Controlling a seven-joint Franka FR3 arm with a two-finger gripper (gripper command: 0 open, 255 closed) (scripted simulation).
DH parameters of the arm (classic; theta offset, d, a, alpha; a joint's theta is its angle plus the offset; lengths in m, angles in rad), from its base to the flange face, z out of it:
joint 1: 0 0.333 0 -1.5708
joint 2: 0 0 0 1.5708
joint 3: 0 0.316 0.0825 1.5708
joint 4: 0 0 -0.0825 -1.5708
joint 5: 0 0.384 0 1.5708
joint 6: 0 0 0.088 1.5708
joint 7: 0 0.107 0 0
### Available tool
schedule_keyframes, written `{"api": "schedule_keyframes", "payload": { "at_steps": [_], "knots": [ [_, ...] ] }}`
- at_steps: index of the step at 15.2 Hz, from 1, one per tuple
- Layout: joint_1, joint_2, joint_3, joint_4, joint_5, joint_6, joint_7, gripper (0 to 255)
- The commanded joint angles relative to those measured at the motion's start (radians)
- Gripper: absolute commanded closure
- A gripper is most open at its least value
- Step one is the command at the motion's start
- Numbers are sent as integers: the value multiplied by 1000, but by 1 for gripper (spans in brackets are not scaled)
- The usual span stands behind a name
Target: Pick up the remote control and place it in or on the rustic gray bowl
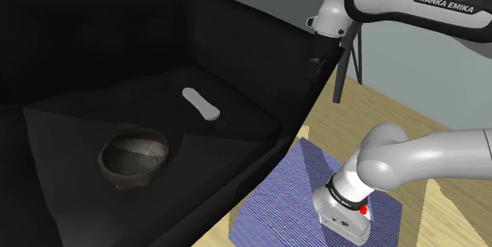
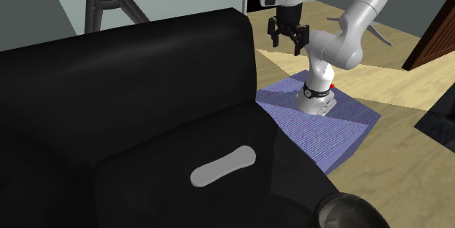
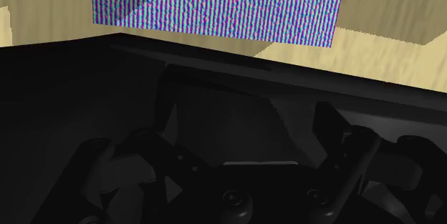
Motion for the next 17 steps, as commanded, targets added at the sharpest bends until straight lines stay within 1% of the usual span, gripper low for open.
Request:
{"api": "schedule_keyframes", "payload": {
  "at_steps": [1, 5, 9, 17],
  "knots": [
    [0, 0, 0, 0, 0, 0, 0, 0],
    [13, 114, 39, 4, 28, 125, 48, 0],
    [24, 243, 76, 31, 48, 242, 93, 0],
    [39, 525, 138, 151, 54, 433, 186, 0]
  ]
}}
